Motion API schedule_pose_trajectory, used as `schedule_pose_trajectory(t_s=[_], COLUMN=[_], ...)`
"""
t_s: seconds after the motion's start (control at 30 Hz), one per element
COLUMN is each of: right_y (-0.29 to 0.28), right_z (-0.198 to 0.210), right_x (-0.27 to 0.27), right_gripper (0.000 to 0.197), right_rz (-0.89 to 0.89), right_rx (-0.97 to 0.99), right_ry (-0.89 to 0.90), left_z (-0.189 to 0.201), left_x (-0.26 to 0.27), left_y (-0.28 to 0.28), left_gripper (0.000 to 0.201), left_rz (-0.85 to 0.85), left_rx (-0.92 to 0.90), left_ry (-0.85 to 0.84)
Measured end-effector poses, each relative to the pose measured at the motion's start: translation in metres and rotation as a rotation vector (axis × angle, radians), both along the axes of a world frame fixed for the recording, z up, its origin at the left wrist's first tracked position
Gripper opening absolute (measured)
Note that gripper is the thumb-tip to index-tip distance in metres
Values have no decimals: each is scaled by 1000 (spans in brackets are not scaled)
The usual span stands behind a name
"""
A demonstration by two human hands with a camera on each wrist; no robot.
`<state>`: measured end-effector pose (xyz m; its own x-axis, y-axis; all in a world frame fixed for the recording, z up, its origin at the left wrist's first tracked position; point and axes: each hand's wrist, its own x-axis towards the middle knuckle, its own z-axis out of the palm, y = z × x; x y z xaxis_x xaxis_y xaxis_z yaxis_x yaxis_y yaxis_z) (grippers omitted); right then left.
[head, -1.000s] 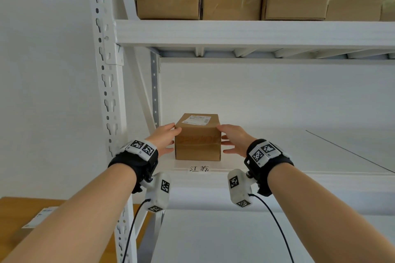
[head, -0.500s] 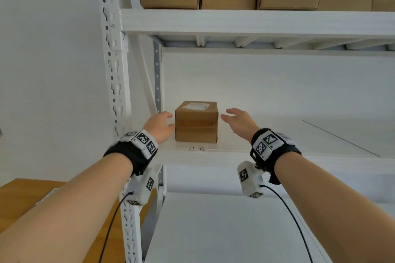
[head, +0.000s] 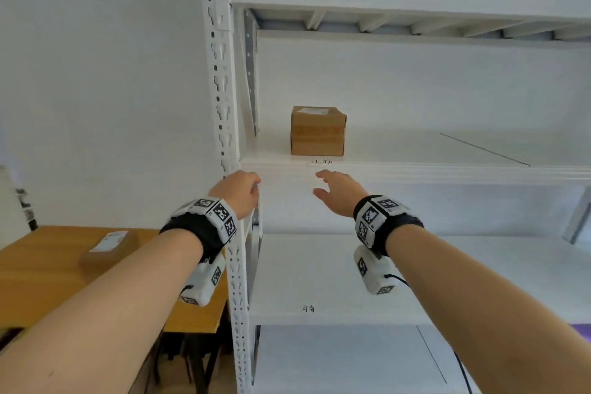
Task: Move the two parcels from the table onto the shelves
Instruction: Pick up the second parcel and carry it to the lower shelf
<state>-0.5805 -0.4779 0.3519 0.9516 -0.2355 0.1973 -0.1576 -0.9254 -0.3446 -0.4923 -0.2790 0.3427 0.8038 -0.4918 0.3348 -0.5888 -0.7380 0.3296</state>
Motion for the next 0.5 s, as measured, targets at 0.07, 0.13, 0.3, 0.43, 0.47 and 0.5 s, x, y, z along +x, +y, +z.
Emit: schedule_pose_trajectory(t_s=[0.07,0.13,0.3,0.43,0.47,0.5], right_y=[25,51,117,162,172,182], right_z=[-13,-25,-52,-74,-80,-86], right_x=[-3,-5,-2,13,18,24], right_gripper=[50,50,48,48,48,47], right_rz=[7,17,71,109,118,131], right_rx=[-7,-14,-57,-68,-67,-66], right_ry=[22,40,81,118,127,135], left_z=[-12,-23,-47,-61,-65,-68], left_x=[-9,-15,-19,-17,-15,-13], left_y=[24,50,113,159,170,180], left_gripper=[37,38,38,38,38,38], left_rz=[-9,6,64,111,125,135], left_rx=[20,42,88,135,141,150], left_ry=[19,42,114,121,121,121])
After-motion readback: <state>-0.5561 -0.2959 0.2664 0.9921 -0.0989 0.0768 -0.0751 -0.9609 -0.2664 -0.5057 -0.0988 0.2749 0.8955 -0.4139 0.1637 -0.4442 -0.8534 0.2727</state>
